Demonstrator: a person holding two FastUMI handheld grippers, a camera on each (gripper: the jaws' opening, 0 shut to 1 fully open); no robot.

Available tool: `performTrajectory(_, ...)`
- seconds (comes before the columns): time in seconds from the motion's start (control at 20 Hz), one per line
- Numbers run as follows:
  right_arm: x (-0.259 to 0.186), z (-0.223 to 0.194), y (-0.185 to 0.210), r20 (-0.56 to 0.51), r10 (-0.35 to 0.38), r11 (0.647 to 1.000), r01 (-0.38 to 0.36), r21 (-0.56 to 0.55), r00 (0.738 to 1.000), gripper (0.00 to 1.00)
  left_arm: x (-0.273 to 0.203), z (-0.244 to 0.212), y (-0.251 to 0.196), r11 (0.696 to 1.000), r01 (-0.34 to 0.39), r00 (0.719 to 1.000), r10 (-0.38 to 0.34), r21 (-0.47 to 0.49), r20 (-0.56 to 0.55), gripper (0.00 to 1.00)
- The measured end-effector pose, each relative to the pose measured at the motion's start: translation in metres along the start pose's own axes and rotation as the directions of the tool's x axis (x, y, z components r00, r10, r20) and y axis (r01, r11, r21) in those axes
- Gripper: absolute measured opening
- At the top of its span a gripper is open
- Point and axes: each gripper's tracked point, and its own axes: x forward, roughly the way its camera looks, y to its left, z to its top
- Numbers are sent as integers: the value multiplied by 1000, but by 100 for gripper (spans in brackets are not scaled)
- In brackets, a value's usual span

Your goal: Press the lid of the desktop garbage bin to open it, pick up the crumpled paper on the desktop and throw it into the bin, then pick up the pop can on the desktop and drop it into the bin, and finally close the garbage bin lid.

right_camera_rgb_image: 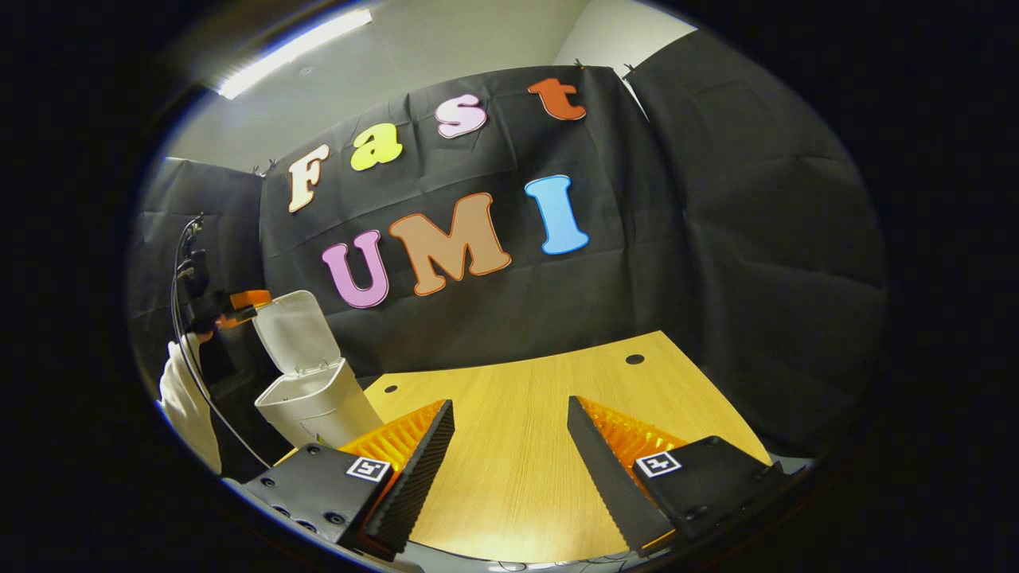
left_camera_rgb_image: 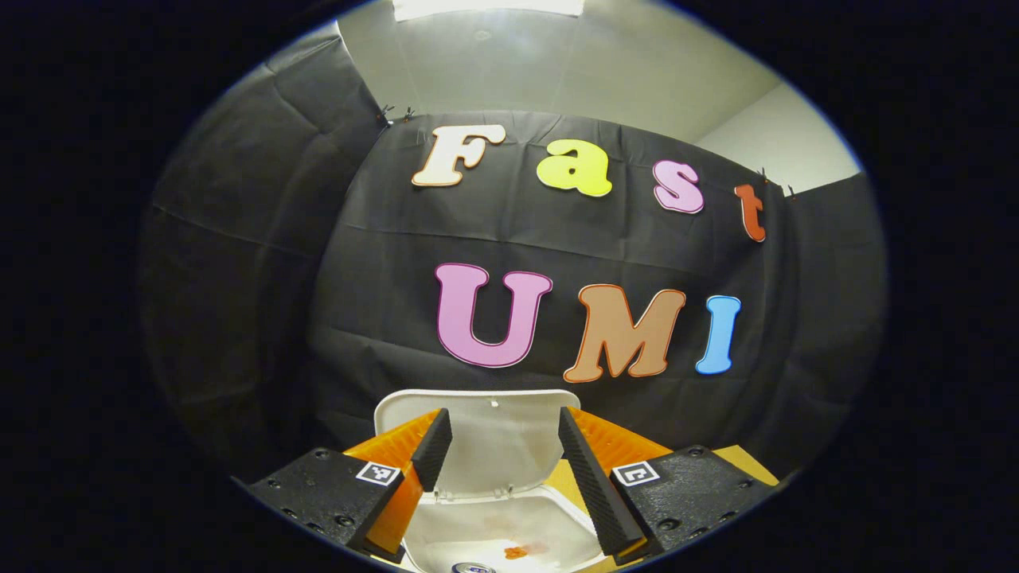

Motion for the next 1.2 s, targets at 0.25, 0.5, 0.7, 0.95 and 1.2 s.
performTrajectory(0.25,10,-12,-9,-28,-27,999,28,25,999,96,38,14,25,998,-64,998,64,19,-26,86)
performTrajectory(0.5,8,-19,-15,-31,-51,998,52,32,998,96,53,11,45,994,-106,991,108,32,-77,87)
performTrajectory(0.7,9,-18,-14,-35,-60,998,61,28,998,95,52,0,44,994,-102,989,106,46,-103,91)
performTrajectory(0.95,9,-23,-8,-41,-46,998,48,27,998,96,19,-8,26,992,-83,994,89,96,-63,85)
performTrajectory(1.2,12,-25,6,-54,-15,1000,15,-3,998,95,-25,-29,9,990,-61,998,65,126,-22,92)
